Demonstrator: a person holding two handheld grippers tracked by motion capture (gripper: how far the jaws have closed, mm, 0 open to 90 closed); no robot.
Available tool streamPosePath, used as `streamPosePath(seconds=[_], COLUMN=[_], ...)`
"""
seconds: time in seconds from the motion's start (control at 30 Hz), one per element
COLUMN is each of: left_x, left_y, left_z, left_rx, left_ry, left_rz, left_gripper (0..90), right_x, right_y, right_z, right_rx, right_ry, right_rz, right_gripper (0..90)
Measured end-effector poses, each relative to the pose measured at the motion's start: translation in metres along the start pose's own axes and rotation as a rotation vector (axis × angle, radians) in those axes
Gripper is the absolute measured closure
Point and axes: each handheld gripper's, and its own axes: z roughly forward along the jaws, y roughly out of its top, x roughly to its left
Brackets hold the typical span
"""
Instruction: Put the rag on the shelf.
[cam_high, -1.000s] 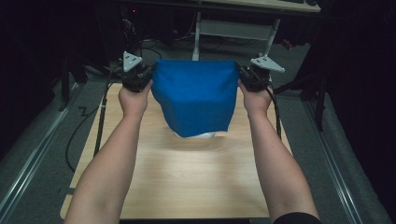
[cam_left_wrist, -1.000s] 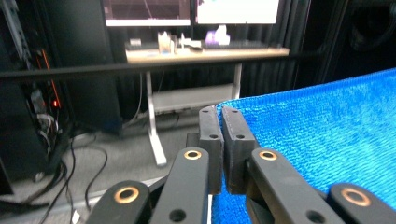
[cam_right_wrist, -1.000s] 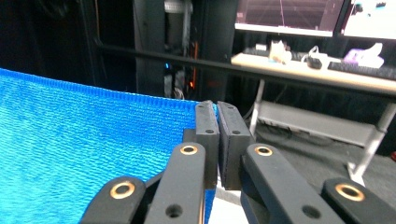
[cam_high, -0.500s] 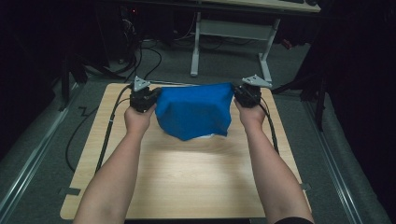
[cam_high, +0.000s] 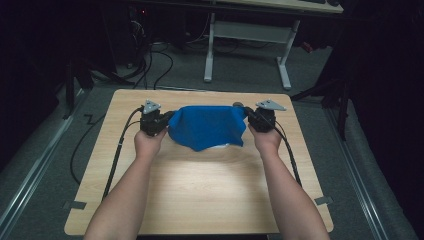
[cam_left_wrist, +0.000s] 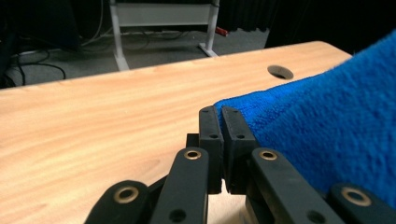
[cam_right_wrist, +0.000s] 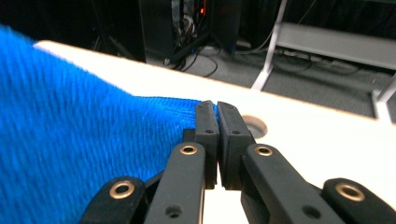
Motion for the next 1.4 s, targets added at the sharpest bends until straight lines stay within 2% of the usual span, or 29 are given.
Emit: streamPosePath(seconds=[0.23,0.33,0.53,0.7,0.9,1.07,1.2,1.33,1.4], left_x=[-0.002,-0.002,-0.003,-0.006,-0.006,-0.007,-0.006,-0.006,-0.005], left_y=[-0.010,-0.014,-0.020,-0.027,-0.033,-0.037,-0.039,-0.036,-0.034], left_z=[0.007,0.010,0.016,0.023,0.025,0.027,0.025,0.020,0.017], left_rx=[0.022,0.041,0.054,0.073,0.081,0.102,0.099,0.094,0.081], left_ry=[-0.028,-0.038,-0.056,-0.076,-0.080,-0.088,-0.083,-0.057,-0.048], left_rz=[-0.014,-0.019,-0.036,-0.040,-0.056,-0.048,-0.070,-0.045,-0.050], left_gripper=[87.9,87.9,87.8,87.7,87.5,87.0,79.4,73.0,69.4], right_x=[0.007,0.008,0.011,0.009,0.008,0.010,0.010,0.012,0.012], right_y=[-0.017,-0.021,-0.026,-0.034,-0.037,-0.037,-0.039,-0.039,-0.038], right_z=[0.007,0.008,0.007,0.006,0.006,0.007,0.008,0.008,0.008], right_rx=[0.030,0.038,0.054,0.061,0.070,0.073,0.080,0.085,0.081], right_ry=[0.016,0.018,0.021,0.019,0.014,0.013,0.021,0.026,0.030], right_rz=[-0.006,0.003,-0.014,-0.001,0.004,-0.001,0.006,-0.006,-0.009], right_gripper=[88.8,88.8,88.7,88.7,88.6,88.5,88.0,87.0,83.5])
